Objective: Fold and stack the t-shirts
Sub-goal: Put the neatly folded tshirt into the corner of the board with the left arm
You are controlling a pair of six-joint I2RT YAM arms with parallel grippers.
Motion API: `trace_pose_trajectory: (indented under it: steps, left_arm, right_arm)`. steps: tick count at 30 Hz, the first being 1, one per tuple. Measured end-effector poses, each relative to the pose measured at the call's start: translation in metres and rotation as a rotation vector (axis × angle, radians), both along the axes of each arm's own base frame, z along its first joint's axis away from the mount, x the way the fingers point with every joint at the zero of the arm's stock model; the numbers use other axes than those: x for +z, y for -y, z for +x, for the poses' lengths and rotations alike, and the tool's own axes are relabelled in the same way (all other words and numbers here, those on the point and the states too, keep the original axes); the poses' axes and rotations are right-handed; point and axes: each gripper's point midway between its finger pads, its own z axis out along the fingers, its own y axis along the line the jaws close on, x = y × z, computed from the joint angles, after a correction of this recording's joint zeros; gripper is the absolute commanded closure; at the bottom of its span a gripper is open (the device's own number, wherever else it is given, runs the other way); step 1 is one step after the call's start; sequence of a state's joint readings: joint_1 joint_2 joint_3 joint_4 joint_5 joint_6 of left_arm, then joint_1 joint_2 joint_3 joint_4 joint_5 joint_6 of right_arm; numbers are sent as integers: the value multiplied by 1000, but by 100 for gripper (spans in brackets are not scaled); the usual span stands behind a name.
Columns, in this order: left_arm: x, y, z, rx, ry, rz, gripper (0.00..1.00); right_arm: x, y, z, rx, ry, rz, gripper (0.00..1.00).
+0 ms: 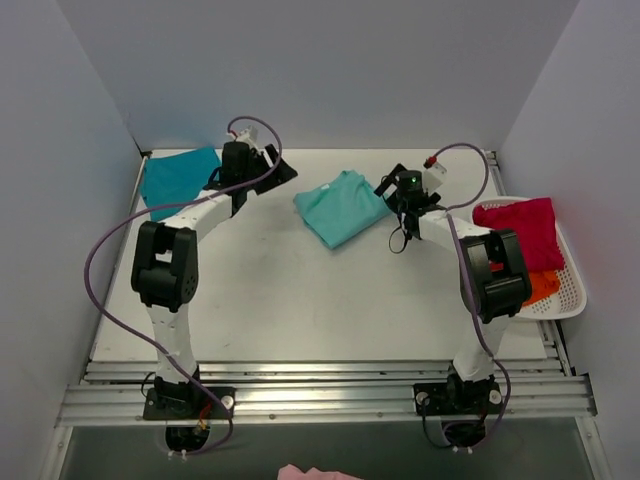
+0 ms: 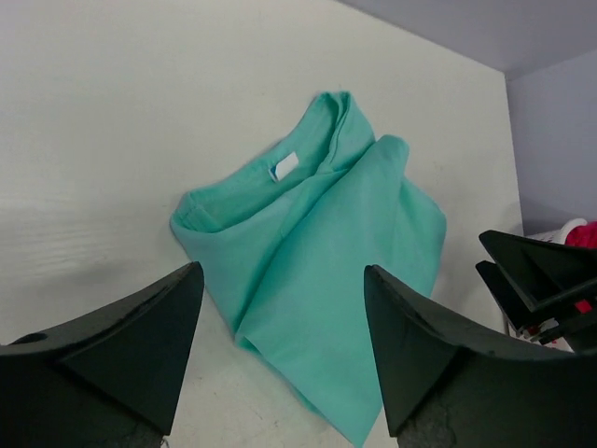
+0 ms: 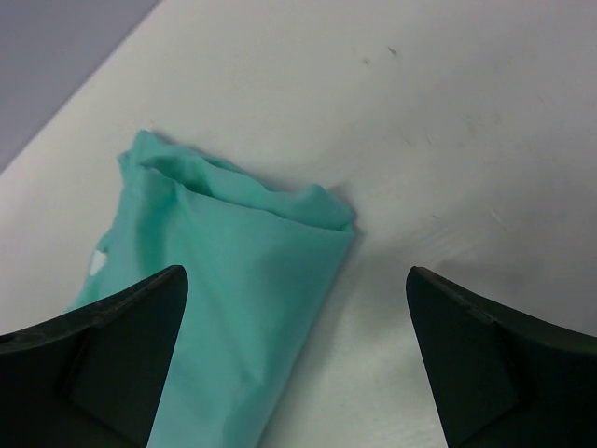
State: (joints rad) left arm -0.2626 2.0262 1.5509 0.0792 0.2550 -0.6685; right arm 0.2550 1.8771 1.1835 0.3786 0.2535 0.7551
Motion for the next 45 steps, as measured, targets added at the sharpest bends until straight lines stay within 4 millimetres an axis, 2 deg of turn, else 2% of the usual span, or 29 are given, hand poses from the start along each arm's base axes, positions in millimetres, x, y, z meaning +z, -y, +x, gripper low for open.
trace_pose_trajectory:
  steps: [5, 8, 20, 32, 37, 40, 44, 45]
  left_arm:
    - [-66, 24, -11, -70, -120, 15, 20]
    - [-86, 32, -17, -95, -161, 20, 20]
    - [-87, 44, -21, -134, -155, 7, 26]
    - [-106, 63, -34, -181, -185, 11, 32]
    - [-112, 68, -37, -191, -193, 13, 37]
    - [-112, 69, -37, -192, -193, 13, 42]
    - [-112, 69, -37, -192, -194, 12, 76]
    - [-112, 69, -37, -192, -193, 12, 89]
  right_arm:
    - [-40, 8, -29, -6, -94, -19, 1]
    - [-42, 11, -30, -12, -100, -19, 1]
    - [-37, 15, -25, -31, -75, 0, 1]
    - [-42, 36, -22, -73, -81, 15, 1]
    - [-49, 37, -21, -73, -92, 24, 1]
    - [-59, 39, -22, -74, -114, 28, 1]
    - [-64, 38, -22, -73, -123, 37, 1]
    - [-64, 39, -22, -75, -121, 38, 1]
